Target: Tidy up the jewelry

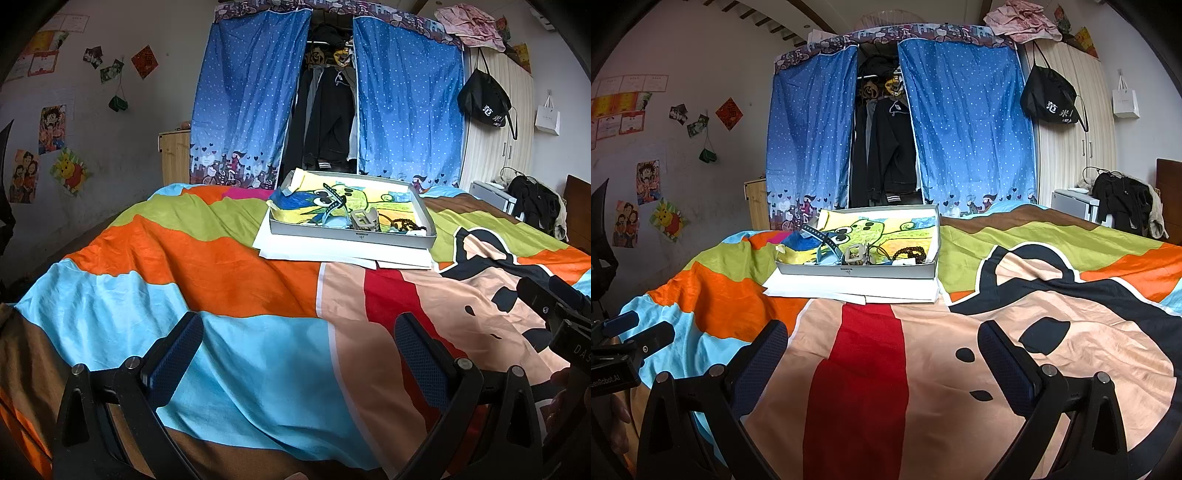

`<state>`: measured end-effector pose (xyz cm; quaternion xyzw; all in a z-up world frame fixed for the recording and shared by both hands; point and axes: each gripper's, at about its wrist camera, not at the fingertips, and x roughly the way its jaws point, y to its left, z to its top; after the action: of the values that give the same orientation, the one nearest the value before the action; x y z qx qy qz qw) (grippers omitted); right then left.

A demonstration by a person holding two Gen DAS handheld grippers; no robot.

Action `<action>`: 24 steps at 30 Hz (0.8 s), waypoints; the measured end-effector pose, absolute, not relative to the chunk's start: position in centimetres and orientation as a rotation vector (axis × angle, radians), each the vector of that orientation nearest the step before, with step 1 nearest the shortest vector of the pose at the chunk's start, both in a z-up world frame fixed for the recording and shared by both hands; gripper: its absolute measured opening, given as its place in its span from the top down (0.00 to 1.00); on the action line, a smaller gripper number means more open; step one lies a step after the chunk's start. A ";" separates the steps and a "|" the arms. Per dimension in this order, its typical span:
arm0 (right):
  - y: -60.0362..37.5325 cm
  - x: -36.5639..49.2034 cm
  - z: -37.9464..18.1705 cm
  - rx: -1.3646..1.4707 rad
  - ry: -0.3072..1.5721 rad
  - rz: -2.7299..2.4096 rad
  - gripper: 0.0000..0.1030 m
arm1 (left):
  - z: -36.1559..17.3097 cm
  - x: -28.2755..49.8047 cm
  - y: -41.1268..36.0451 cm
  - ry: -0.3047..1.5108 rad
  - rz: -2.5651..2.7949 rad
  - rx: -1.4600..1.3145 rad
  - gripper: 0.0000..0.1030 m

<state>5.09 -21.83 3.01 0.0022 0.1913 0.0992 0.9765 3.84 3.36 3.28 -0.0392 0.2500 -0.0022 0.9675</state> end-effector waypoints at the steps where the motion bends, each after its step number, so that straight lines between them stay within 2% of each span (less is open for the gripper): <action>1: -21.8 5.1 3.0 0.004 0.386 0.199 0.00 | 3.3 3.8 3.3 0.507 -0.006 -0.082 0.01; 24: -21.8 5.0 3.0 0.004 0.384 0.201 0.00 | 3.4 3.3 2.6 0.508 -0.013 -0.081 0.01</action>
<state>5.01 -21.82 2.98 0.0019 0.1907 0.0997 0.9766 3.29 2.61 3.39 -0.0398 0.2514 -0.0064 0.9670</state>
